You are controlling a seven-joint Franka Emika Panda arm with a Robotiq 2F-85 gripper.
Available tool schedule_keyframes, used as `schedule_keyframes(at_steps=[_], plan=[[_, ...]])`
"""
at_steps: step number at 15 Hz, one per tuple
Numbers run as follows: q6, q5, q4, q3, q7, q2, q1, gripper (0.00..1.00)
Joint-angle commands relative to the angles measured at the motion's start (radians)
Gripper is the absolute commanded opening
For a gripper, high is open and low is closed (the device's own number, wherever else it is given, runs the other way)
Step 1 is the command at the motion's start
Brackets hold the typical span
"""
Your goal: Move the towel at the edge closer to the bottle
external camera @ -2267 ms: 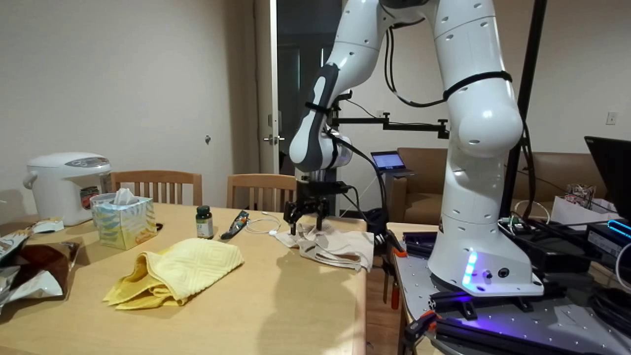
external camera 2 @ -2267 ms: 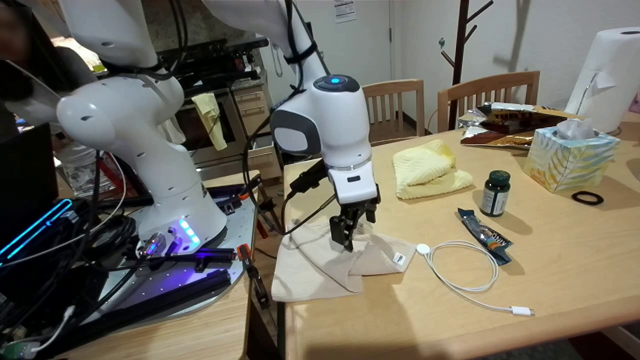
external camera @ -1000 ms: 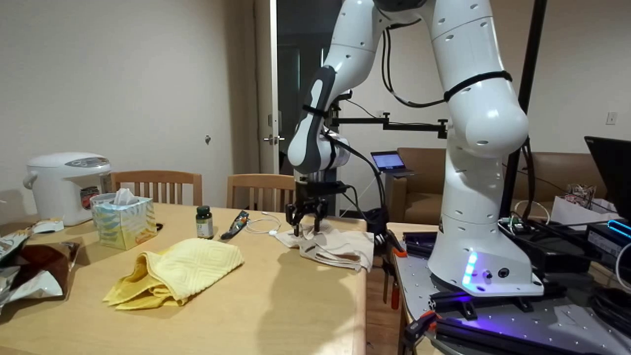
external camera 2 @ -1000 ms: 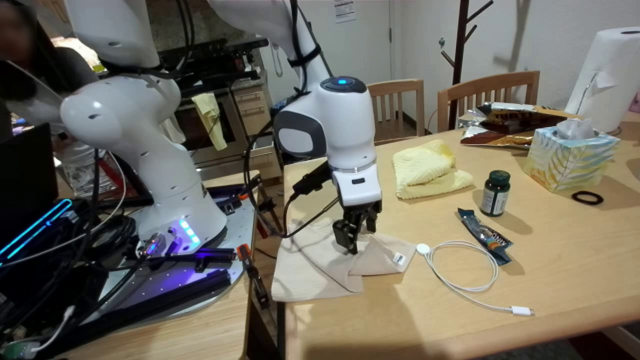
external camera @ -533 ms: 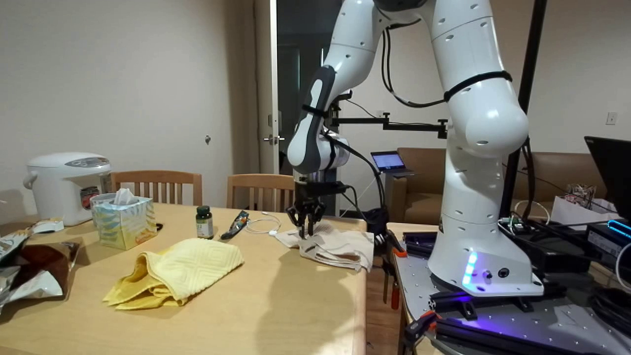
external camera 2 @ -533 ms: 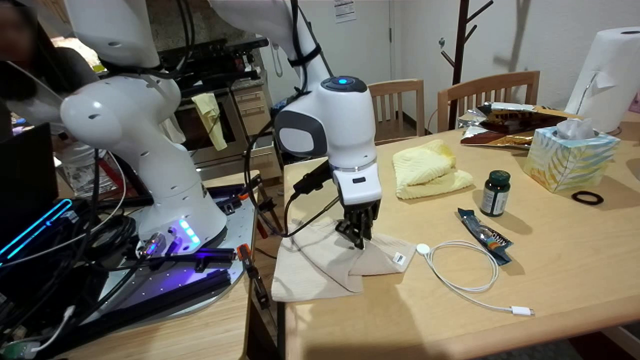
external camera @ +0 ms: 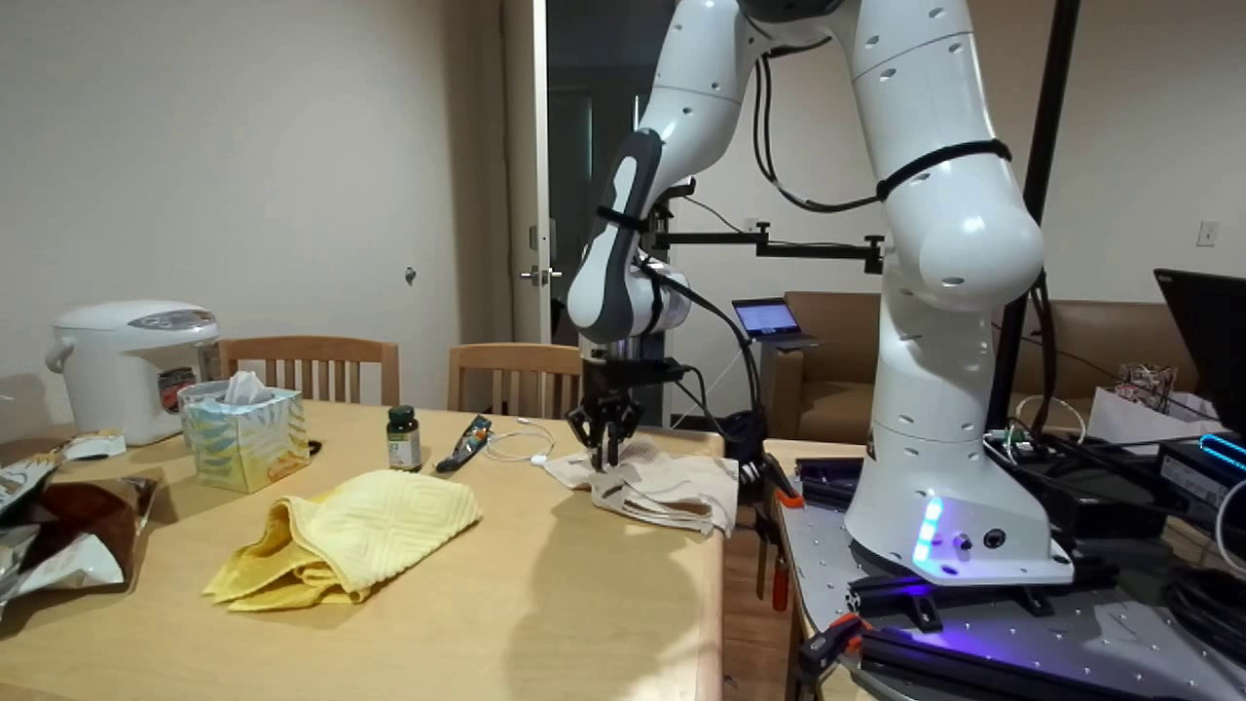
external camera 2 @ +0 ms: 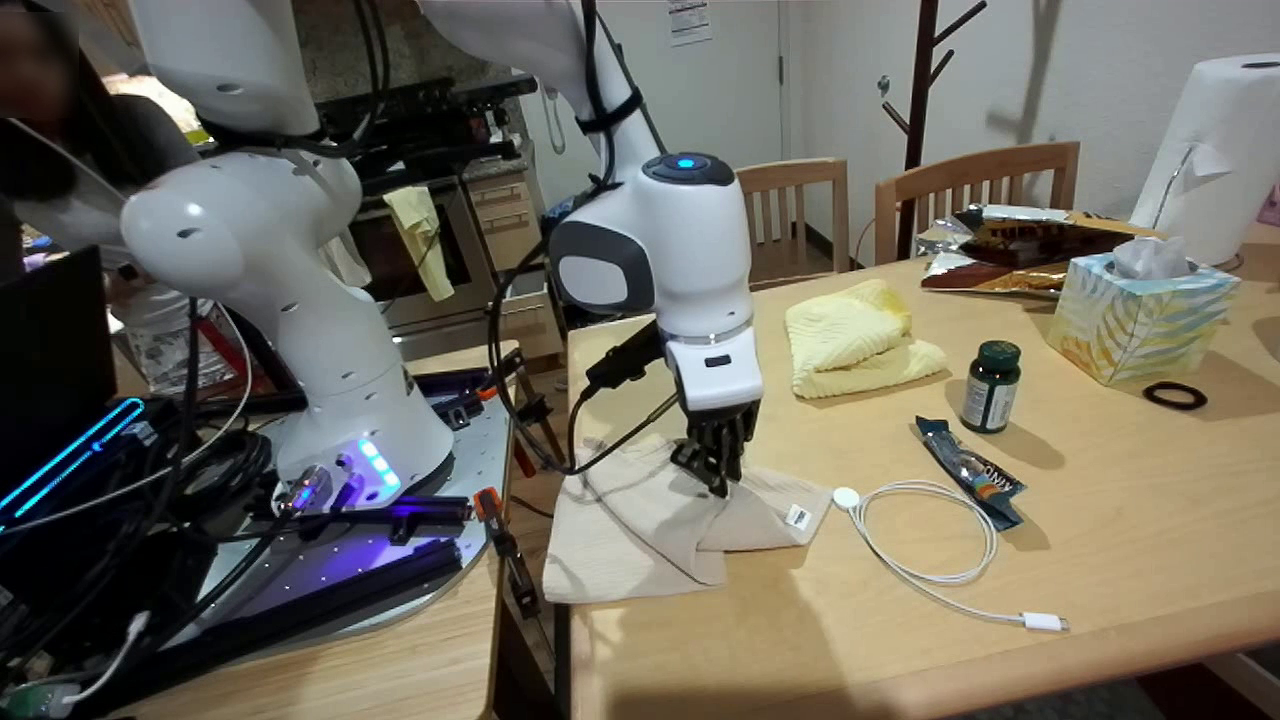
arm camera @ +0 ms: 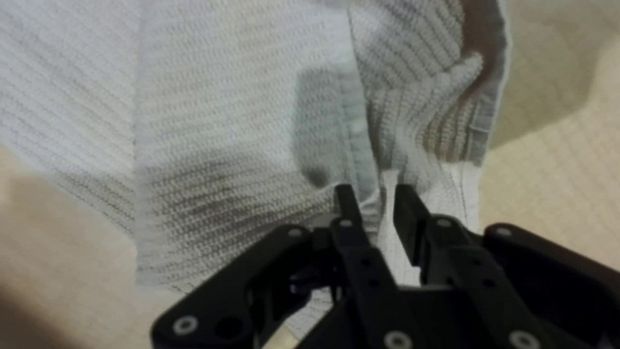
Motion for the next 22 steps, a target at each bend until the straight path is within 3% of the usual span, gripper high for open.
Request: schedule_keyframes(at_steps=[1, 7, 8, 10, 18, 22], plan=[[-0.031, -0.037, 0.015, -0.025, 0.030, 0.012, 0.021, 0.58], [-0.073, -0.083, 0.045, -0.063, 0.058, 0.037, 0.053, 0.97], [-0.077, -0.089, 0.049, -0.067, 0.059, 0.039, 0.056, 0.53], [-0.091, -0.099, 0.056, -0.073, 0.061, 0.040, 0.060, 0.56], [-0.092, -0.096, 0.052, -0.070, 0.045, 0.030, 0.052, 0.02], [-0.094, -0.093, 0.052, -0.068, 0.042, 0.029, 0.049, 0.00]])
